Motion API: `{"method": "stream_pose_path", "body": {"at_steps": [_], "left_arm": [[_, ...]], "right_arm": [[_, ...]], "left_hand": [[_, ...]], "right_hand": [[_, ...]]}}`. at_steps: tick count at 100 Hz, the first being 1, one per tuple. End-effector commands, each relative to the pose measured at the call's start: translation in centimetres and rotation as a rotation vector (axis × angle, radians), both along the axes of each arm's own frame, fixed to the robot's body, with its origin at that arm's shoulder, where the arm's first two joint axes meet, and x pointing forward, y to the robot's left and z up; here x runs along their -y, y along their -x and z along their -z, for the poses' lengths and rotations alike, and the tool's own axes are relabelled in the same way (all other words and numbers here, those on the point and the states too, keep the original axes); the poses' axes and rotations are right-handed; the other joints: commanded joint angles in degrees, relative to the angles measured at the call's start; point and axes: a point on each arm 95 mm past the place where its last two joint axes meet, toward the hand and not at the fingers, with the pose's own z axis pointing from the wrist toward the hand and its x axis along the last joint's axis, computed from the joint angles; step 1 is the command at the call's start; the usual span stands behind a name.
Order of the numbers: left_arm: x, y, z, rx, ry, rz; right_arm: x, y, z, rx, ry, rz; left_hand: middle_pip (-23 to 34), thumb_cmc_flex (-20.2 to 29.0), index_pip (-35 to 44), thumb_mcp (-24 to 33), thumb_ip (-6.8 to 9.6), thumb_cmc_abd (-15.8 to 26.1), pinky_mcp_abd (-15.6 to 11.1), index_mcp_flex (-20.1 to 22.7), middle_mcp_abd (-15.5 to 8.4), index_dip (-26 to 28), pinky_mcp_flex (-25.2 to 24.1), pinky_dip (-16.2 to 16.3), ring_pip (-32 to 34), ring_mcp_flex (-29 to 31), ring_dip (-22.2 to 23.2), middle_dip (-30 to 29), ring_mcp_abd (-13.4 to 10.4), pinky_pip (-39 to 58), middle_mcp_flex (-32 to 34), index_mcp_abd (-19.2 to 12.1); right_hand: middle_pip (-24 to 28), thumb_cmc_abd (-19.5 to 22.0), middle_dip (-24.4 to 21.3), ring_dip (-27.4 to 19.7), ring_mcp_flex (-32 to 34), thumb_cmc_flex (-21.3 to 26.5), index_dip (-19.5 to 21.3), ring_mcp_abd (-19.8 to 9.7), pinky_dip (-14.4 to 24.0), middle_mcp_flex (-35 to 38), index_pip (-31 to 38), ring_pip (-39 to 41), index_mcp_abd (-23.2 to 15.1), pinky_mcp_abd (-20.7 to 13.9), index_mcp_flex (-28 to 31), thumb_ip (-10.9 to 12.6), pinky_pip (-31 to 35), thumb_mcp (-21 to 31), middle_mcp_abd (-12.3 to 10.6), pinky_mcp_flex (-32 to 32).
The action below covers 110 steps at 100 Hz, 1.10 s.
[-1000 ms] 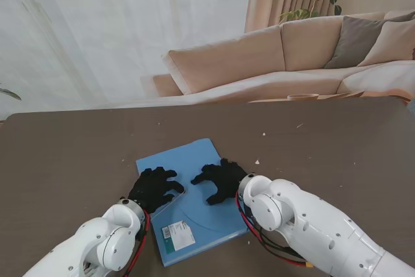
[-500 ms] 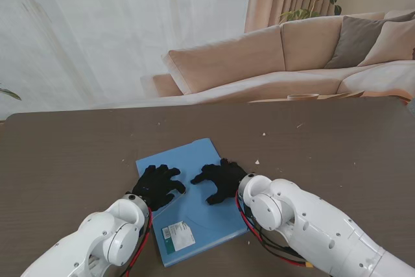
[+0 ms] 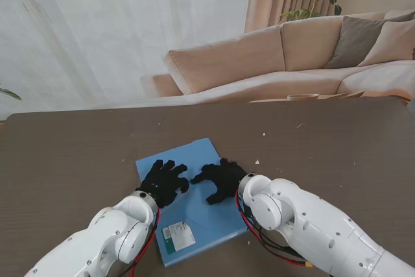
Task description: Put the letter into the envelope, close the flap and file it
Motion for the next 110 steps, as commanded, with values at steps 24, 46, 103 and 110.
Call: {"method": "stream_pose_path", "body": {"at_steps": [24,46,103,110], "left_arm": [[0.9,0.1,0.0,-0.023,0.007,0.009],[1.0,0.1,-0.1,-0.041,0.027,-0.004],[2.1,-0.5,-0.1,-0.067,0.059,-0.03],[2.1,-0.5,-0.1,-0.072,0.063,-0.031]], "right_arm": [[-0.3,1.4,2.1,-0.074,0.019,-0.019],[-0.3,1.4,2.0,-0.072,0.02,-0.018],[-0.4,1.5,1.9,-0.071,0.023,-0.017],[-0.3,1.5,1.9,-0.072,0.024,-0.017]], "left_hand": [[-1.7,0.6,-13.0,1.5,0.18,-0.8,0.4,-2.2,-1.4,-8.5,-0.5,1.1,-0.4,-1.7,1.0,0.9,0.3,-0.1,-1.4,-4.3],[-1.4,-1.3,-10.0,0.2,0.28,1.8,0.0,2.1,-1.0,-8.6,-0.9,1.0,-0.6,-1.6,1.0,0.4,0.1,-0.2,-1.3,-0.6],[-1.7,3.7,5.7,-13.5,-0.27,1.4,-0.3,-1.0,-0.6,13.4,-0.8,-0.4,-1.0,-1.4,-1.4,0.4,-0.1,-1.3,-1.5,2.7],[-1.9,2.7,7.4,-15.2,-0.17,1.6,-0.3,-1.2,-0.7,15.8,-0.7,-1.0,-1.1,-1.4,-1.9,0.4,-0.1,-1.6,-1.6,3.7]], "right_hand": [[4.5,0.0,2.0,2.6,6.1,1.2,-0.7,-14.8,1.0,1.8,0.7,5.8,0.2,-0.5,0.7,0.9,-1.2,0.6,0.2,-0.1],[4.5,0.0,2.0,2.6,6.1,1.2,-0.7,-14.8,1.0,1.8,0.7,5.9,0.3,-0.5,0.6,0.9,-1.2,0.7,0.2,-0.1],[4.3,0.1,1.9,2.6,5.9,1.2,-0.8,-14.8,1.1,1.8,0.6,5.8,0.3,-0.5,0.5,0.9,-1.3,0.6,0.2,-0.1],[4.2,0.1,1.9,2.6,5.9,1.2,-0.8,-14.8,1.1,1.8,0.6,5.8,0.3,-0.5,0.5,0.9,-1.3,0.6,0.3,-0.1]]}}
